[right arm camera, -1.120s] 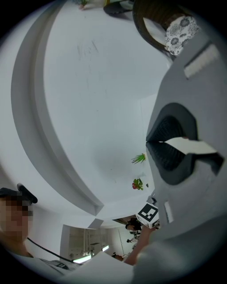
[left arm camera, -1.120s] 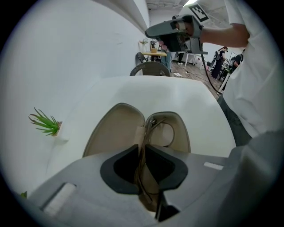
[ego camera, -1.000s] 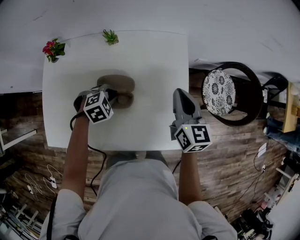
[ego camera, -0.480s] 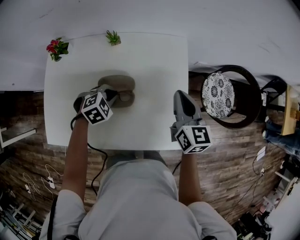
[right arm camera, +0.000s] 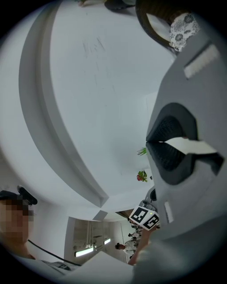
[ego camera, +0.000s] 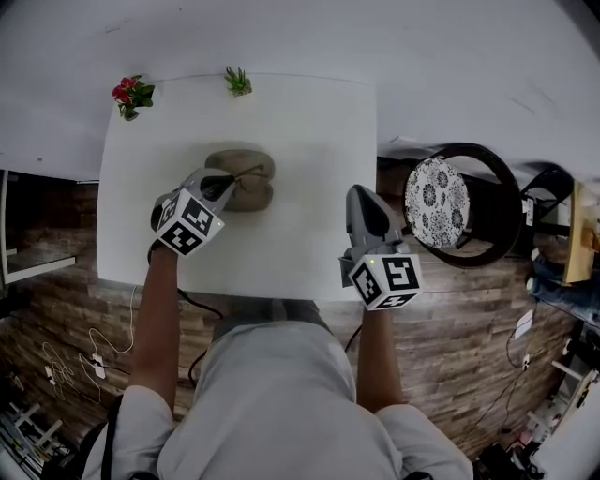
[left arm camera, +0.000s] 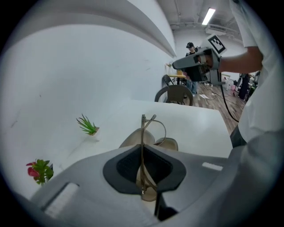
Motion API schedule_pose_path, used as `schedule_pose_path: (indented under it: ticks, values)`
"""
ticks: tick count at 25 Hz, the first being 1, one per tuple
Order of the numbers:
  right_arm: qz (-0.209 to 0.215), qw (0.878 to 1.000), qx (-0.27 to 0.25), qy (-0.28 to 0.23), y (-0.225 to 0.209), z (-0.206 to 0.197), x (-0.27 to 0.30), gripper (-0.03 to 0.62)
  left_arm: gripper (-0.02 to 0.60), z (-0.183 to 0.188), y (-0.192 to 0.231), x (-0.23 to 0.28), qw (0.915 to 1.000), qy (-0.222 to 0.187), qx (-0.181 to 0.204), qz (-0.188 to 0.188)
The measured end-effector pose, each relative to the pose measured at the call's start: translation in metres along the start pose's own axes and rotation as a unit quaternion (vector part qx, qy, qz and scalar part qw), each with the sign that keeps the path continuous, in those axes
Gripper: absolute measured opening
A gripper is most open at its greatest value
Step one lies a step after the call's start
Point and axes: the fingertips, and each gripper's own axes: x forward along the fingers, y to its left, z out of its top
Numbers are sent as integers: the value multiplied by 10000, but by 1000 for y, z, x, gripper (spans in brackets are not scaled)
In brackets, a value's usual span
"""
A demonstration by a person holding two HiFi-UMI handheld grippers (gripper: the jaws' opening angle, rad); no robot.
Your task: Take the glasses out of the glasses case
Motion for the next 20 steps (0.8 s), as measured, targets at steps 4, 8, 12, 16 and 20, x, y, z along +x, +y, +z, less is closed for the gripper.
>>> schedule_pose_path:
  ticks: [4,8,12,16,20]
  values:
    - [112,9999,-26,-105,6,7,-12,3,24,13,4,-29,9974,-359,-362,510]
    - [203,9995,-50,-235,12,17,-23,3,23,31,8,-63,9894,-824,-618,1022]
    - [270,9990,-67,-362,17,28,-33,3,23,48,12,-100,9775,-1247,-760,1522]
    - [294,9985,-63,-451,19,34,-44,3,23,61,12,-135,9616,-1601,-885,2046]
    - [352,9979,-97,-544,21,42,-52,3,23,69,6,-161,9493,-1819,-934,2386]
